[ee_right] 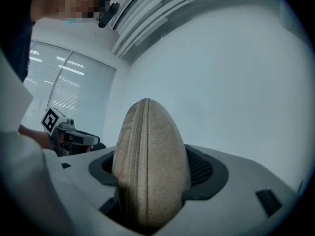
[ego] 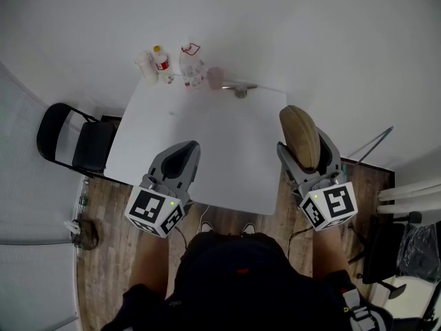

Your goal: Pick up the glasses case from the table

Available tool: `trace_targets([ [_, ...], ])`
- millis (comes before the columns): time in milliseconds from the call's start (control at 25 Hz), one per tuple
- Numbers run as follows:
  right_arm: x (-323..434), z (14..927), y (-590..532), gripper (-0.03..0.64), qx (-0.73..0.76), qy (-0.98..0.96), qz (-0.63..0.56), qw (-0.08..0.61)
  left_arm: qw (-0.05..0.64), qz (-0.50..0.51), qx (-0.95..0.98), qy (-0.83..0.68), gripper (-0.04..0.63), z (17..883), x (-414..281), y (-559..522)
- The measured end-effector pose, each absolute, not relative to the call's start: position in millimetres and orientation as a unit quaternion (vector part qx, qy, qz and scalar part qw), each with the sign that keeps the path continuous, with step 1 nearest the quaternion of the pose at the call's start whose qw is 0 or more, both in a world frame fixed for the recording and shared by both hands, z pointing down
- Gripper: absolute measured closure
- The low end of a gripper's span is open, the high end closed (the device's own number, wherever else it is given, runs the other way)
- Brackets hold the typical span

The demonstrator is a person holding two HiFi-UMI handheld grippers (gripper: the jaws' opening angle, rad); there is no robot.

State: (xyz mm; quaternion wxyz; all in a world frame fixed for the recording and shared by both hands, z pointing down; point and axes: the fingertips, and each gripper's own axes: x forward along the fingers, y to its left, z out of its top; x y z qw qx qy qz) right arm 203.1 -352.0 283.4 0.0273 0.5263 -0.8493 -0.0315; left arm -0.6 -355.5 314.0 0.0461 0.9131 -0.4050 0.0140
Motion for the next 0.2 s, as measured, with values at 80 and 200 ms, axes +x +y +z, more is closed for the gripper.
trace_targets([
  [80,205.9,283.6,-350.4,0.259,0.527,-0.849,-0.031,0.028,0.047,0.014,0.914,-0.402,0.565,312.9,3.2,-353.0],
  [200,210.4,283.5,-345.9,0.259,0.528,-0.848,-0.027,0.026,0.046,0.013,0.917,-0.397,0.565,310.2,9.4,-348.3],
])
